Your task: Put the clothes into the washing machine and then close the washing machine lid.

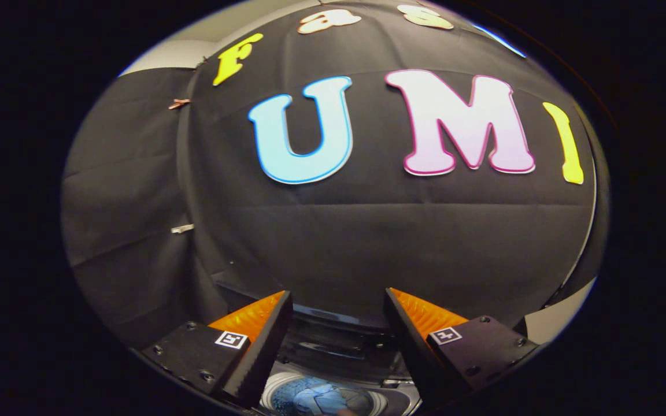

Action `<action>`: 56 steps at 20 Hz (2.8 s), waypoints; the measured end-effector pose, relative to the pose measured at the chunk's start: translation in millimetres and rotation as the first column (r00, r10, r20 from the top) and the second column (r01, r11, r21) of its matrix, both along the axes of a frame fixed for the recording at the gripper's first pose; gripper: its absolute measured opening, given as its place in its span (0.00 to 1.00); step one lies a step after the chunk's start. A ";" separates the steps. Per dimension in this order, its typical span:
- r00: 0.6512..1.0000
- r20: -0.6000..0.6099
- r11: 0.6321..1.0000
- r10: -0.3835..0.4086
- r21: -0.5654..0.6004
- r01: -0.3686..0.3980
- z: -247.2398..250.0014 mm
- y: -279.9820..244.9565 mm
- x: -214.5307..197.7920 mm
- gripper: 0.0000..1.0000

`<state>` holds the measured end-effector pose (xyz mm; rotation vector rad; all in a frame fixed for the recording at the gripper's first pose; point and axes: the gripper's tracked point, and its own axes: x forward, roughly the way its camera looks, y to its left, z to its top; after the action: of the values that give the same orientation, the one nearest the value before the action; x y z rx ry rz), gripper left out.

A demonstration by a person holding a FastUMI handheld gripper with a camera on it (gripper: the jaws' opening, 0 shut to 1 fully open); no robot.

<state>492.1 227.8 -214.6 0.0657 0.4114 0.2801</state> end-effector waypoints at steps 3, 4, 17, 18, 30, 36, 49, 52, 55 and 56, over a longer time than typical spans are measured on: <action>0.998 -0.021 0.998 -0.054 -0.042 0.053 -14.0 -16.0 8.8 0.98; 0.998 -0.031 0.997 -0.061 -0.050 0.060 -17.0 -18.5 10.9 0.98; 0.993 -0.083 0.996 -0.082 -0.053 0.078 -28.9 -24.6 8.3 0.99; 0.993 -0.083 0.995 -0.085 -0.057 0.080 -27.5 -24.7 0.0 0.99; 0.987 -0.148 0.996 -0.069 -0.059 0.061 -35.4 -20.7 -112.6 0.99; 0.969 -0.243 0.992 -0.046 -0.127 0.015 -76.1 -22.5 -166.4 0.99; 0.992 -0.128 0.997 0.014 -0.067 -0.023 -7.4 -35.0 -206.7 0.98; 0.999 -0.042 0.998 0.026 -0.057 -0.028 32.0 -44.1 -223.1 0.98; 0.999 0.040 0.998 0.037 -0.045 -0.035 71.9 -59.0 -245.9 0.98; 0.997 0.070 0.998 0.035 -0.052 -0.032 84.0 -67.3 -254.2 0.98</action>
<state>237.9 160.5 -130.6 -0.0006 0.3493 0.3039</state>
